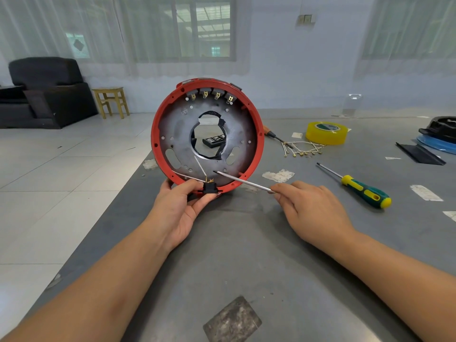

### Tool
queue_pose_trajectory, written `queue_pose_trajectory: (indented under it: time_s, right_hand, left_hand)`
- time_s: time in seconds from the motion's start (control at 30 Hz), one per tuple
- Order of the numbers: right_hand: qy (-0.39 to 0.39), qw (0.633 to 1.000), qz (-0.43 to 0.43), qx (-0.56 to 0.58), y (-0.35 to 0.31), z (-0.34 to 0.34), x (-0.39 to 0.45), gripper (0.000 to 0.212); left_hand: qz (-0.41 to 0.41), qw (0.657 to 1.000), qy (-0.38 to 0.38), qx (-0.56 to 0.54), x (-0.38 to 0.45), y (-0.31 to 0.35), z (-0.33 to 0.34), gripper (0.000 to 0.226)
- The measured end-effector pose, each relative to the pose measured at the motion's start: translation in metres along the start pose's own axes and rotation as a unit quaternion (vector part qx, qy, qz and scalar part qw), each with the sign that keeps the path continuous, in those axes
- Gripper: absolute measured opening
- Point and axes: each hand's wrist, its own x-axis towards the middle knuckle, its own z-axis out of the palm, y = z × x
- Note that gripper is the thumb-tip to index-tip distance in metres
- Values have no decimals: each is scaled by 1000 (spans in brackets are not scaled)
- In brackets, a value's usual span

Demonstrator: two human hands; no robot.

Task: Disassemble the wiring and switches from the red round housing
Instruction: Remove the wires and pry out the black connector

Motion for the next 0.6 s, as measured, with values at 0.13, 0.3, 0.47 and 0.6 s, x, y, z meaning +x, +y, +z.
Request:
queue_pose_trajectory:
  time_s: [0.13, 0.3, 0.47, 0.6]
  right_hand:
    - [24, 999, -3, 23, 11, -4, 3, 28]
    - [105, 990, 68, 59, 24, -4, 7, 24]
    - [140, 976, 160, -44, 33, -4, 11, 16]
    - [60, 968, 174, -168, 43, 0, 17, 19]
  left_hand:
    - [7, 1000, 1, -10, -1, 0, 0, 53]
    - [16, 1000, -2, -16, -1, 1, 0, 57]
    - [17, 1000, -5, -12, 0, 0, -1, 58]
    - [19, 1000, -6, -9, 1, 0, -2, 58]
